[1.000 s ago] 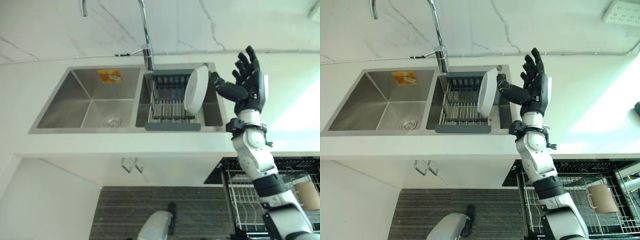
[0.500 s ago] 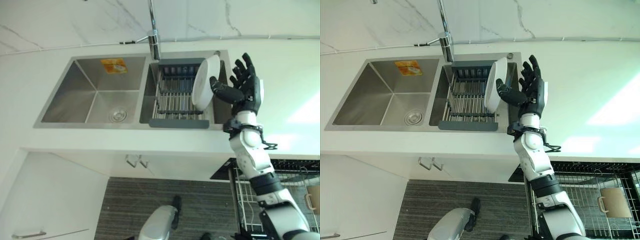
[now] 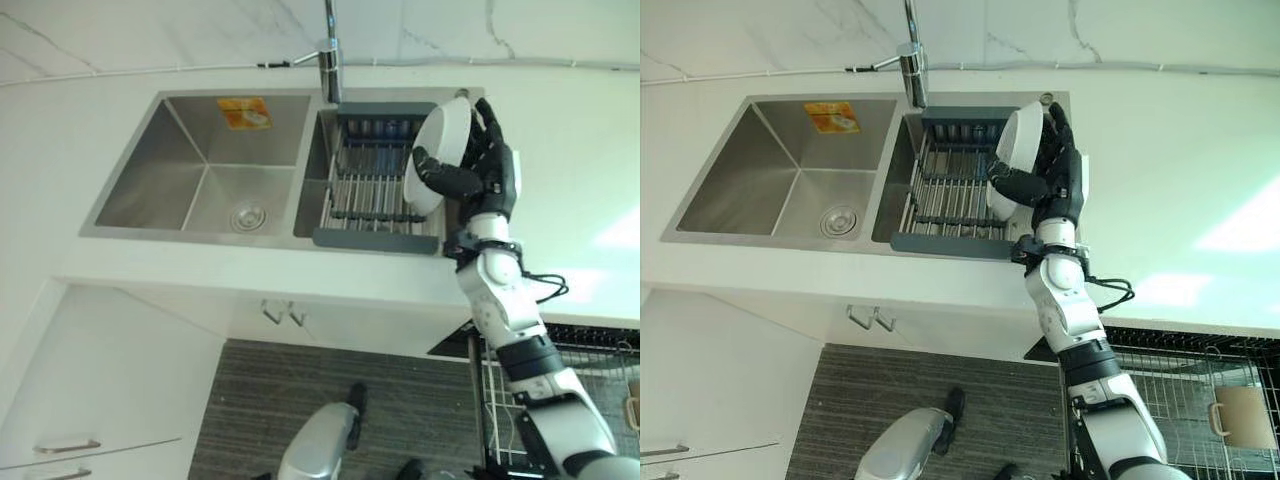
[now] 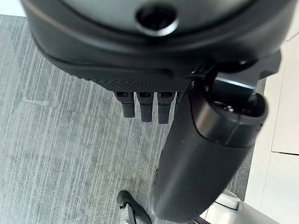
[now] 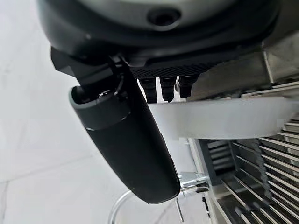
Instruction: Place the dishes in the dishwasher.
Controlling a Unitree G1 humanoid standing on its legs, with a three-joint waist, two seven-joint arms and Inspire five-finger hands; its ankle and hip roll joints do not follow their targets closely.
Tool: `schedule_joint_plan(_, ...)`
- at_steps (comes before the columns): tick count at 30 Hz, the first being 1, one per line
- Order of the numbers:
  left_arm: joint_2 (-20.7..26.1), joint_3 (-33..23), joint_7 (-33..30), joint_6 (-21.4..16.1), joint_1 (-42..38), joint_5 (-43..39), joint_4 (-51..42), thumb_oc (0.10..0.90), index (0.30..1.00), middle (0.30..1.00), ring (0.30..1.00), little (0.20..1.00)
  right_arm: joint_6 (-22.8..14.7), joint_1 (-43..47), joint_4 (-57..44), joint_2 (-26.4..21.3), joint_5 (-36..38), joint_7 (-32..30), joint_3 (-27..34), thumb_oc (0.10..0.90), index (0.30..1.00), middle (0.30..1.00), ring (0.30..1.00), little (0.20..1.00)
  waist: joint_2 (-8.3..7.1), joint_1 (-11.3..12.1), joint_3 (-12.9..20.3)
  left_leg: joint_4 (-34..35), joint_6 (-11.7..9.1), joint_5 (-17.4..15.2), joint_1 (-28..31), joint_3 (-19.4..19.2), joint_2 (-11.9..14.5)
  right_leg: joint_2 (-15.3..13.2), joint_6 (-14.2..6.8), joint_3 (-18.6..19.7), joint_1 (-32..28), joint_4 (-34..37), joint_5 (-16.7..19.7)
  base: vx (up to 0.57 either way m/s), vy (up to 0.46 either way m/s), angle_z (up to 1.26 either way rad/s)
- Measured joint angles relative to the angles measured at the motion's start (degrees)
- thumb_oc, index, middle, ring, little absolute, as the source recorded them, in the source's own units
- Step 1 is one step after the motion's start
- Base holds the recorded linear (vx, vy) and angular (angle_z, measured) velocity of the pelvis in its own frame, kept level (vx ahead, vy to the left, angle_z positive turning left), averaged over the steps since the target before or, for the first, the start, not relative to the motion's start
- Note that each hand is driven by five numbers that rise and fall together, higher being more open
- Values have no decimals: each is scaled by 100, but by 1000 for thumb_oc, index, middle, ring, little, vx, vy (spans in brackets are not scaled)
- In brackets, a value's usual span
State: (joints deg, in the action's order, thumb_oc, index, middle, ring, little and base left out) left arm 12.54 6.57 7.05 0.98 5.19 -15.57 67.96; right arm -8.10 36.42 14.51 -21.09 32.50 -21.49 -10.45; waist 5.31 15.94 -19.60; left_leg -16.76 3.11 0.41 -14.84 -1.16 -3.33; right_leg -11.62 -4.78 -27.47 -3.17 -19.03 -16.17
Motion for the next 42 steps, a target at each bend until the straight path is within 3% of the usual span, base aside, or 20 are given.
schedule_joint_plan(4,1,2,1,47,-16,-11,-134,800,900,900,900,900,101,50,169,9,128,-166,0,800,900,900,900,900,-10,-3,-30,-8,2,-5,0,0,-4,-5,-12,3,0,1,7,0,0,0)
schedule_joint_plan(5,1,3,0,41,-19,-16,-149,800,900,900,900,900,152,73,306,9,151,-248,23,400,300,300,300,300,-8,-1,-34,-8,-2,-7,-2,1,-4,-5,-10,4,3,1,6,0,0,0)
schedule_joint_plan(10,4,20,-5,25,-77,-218,-141,800,900,900,900,900,328,253,437,14,140,-310,50,400,300,300,300,300,48,0,-227,-15,-19,-17,-52,-1,6,-6,-14,17,64,-28,10,-14,-2,0)
schedule_joint_plan(22,4,46,-14,11,-210,-220,-224,800,900,900,900,900,411,403,450,47,108,-656,46,400,300,300,300,300,40,25,-233,-20,39,20,-72,-11,0,-8,-24,14,70,-1,20,-10,-8,0)
schedule_joint_plan(31,0,47,-16,-21,-236,-213,-224,800,900,900,900,900,382,416,607,111,-327,-1102,-9,400,300,300,300,300,-17,122,-243,-23,47,24,40,-43,28,7,-63,25,-36,17,58,-31,-44,-1)
schedule_joint_plan(35,1,43,-45,-14,-232,-203,-182,800,900,900,900,900,71,337,606,219,-837,-1506,-11,400,300,300,300,300,-43,119,-236,-13,58,31,166,-98,46,6,-65,58,-142,35,93,-61,-67,-9)
schedule_joint_plan(36,1,42,-51,-17,-213,-199,-121,800,900,900,900,900,-279,307,593,247,-1279,-1739,-5,400,300,300,300,300,-99,59,-220,8,53,28,224,-159,82,23,-62,151,-146,33,116,-70,-100,-23)
schedule_joint_plan(42,6,-170,-150,-25,-187,-38,-40,800,900,900,900,900,-844,-94,20,238,-2255,-2463,4,400,300,300,300,300,-221,-329,-59,15,-38,-14,342,-261,244,129,24,287,-183,13,158,-85,-77,-17)
